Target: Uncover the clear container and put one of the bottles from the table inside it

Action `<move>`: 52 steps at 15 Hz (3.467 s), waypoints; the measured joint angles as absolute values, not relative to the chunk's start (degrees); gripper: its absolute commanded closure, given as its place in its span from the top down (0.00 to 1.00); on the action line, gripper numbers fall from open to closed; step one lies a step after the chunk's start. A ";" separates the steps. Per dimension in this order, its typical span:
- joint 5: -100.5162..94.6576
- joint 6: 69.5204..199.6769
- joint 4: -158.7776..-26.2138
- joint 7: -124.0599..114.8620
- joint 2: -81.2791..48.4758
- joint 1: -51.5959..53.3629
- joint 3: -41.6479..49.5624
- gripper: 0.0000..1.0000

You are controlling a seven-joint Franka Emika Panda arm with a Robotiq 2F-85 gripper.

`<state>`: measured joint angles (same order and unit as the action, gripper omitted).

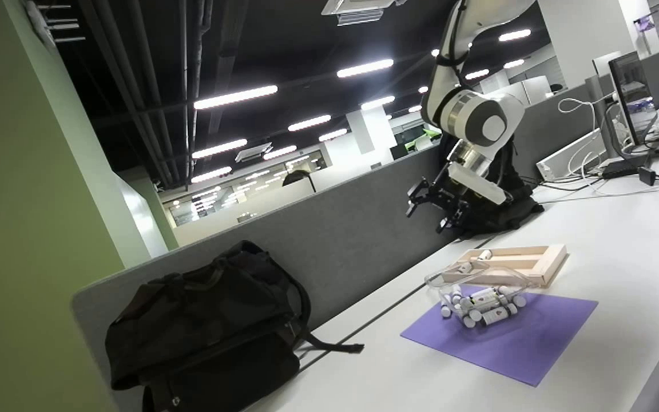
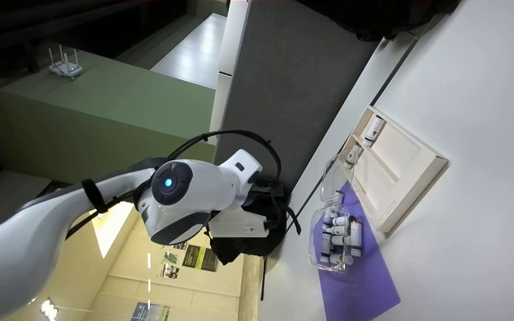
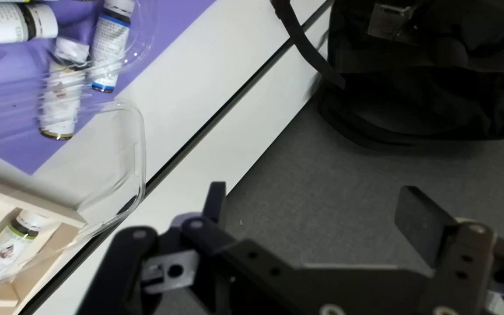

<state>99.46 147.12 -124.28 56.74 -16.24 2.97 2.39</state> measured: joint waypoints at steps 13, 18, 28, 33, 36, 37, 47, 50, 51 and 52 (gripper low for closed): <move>65.97 151.27 -100.95 21.96 -37.19 7.21 0.60 1.00; 54.44 147.02 -97.58 11.08 -41.98 6.15 -0.15 1.00; 43.49 144.90 -97.47 3.53 -43.28 2.75 -2.00 1.00; 42.19 142.81 -97.63 3.30 -43.35 1.27 -3.65 1.00; 41.45 140.71 -97.74 3.08 -43.35 1.06 -4.49 1.00; 41.36 139.86 -97.74 2.98 -43.34 1.05 -4.65 1.00; 40.37 132.18 -98.91 2.17 -42.68 1.13 -6.61 1.00; 40.38 130.98 -100.49 2.18 -41.50 1.32 -7.55 1.00; 40.38 130.88 -101.06 2.19 -41.10 1.38 -7.78 1.00; 40.44 131.39 -101.65 2.50 -40.66 1.44 -7.95 1.00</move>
<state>40.44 131.39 -101.65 2.50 -40.66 1.44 -7.95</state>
